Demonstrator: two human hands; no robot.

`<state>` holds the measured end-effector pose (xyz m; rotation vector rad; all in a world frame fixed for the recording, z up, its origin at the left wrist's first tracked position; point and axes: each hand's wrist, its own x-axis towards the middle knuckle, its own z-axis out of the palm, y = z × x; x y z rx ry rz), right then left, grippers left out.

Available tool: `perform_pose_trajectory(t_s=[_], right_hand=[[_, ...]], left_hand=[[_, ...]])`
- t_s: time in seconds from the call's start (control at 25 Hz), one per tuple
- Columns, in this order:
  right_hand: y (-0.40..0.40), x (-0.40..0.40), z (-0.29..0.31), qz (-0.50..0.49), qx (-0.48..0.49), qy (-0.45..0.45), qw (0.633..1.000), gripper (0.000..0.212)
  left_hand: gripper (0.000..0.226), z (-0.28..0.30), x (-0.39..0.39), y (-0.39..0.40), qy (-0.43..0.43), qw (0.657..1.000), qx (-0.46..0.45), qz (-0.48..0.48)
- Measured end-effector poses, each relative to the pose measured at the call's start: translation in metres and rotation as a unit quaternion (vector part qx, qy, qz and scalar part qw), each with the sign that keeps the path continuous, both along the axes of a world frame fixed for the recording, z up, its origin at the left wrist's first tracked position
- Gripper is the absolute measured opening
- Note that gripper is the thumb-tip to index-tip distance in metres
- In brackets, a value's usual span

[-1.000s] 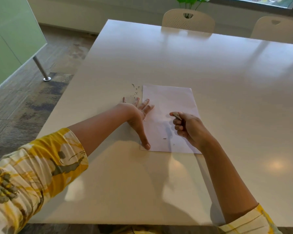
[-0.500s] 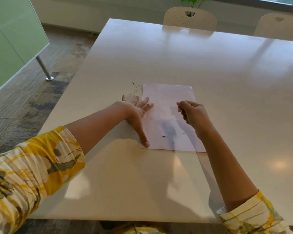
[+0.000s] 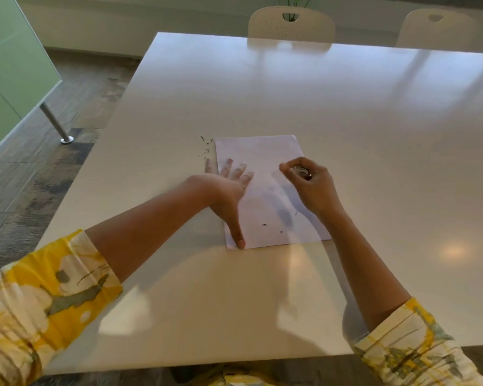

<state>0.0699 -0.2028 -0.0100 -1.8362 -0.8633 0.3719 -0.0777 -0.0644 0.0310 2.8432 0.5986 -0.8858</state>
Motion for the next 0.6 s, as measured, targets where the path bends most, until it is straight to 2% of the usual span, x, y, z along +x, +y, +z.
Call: perform_pose_trajectory(t_s=[0.08,0.16,0.28,0.36,0.44,0.6], right_hand=[[0.002,0.003,-0.012,-0.022,0.096,0.141,0.985,0.029],[0.002,0.010,-0.018,-0.039,0.181,0.268,0.945,0.033],[-0.002,0.022,-0.024,-0.060,0.254,0.353,0.899,0.029],[-0.004,0.027,-0.027,-0.071,0.277,0.374,0.882,0.026],[-0.003,0.025,-0.029,-0.085,0.275,0.358,0.888,0.026],[-0.001,0.019,-0.030,-0.096,0.266,0.304,0.910,0.029]], left_hand=[[0.139,-0.004,0.008,-0.035,-0.060,0.995,-0.038,-0.064],[0.110,-0.012,0.015,-0.074,-0.107,0.983,-0.117,-0.092],[0.077,-0.030,0.025,-0.115,-0.163,0.965,-0.196,-0.063],[0.073,-0.040,0.027,-0.125,-0.206,0.953,-0.219,-0.037],[0.073,-0.049,0.026,-0.124,-0.234,0.947,-0.219,-0.021],[0.074,-0.064,0.021,-0.114,-0.244,0.961,-0.128,-0.024]])
